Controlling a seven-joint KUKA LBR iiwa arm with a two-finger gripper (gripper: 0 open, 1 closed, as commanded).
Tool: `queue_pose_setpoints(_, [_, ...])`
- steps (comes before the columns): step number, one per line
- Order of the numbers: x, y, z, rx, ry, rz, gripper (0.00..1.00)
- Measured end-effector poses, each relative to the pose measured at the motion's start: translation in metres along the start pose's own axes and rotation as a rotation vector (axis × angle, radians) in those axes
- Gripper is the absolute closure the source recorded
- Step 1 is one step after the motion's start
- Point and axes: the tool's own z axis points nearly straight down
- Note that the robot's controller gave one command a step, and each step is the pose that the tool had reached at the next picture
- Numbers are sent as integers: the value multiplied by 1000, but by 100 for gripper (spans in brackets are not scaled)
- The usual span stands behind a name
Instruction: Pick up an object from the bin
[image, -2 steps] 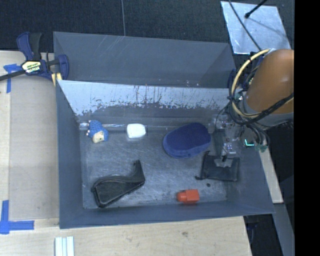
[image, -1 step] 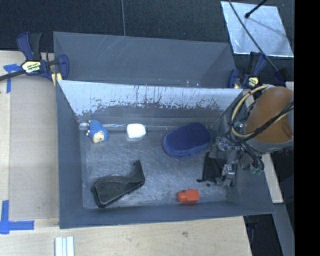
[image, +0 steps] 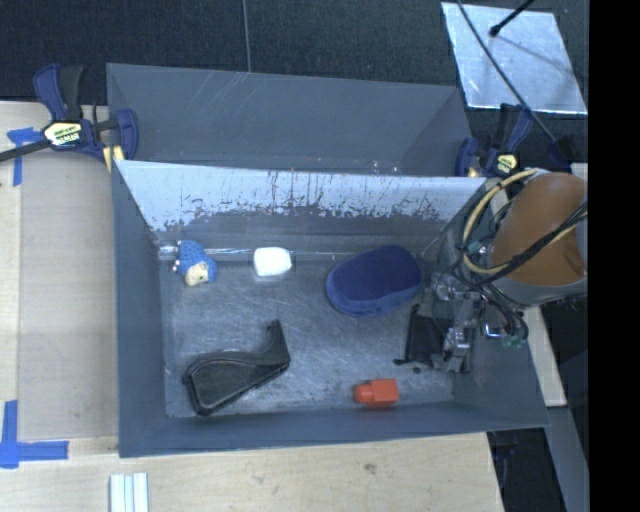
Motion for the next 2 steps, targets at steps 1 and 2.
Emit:
queue_pose_setpoints(1, [-1, 0, 0, 0, -2, -2, 0])
queue_pose_setpoints(2, [-1, 0, -1, 1, -3, -4, 0])
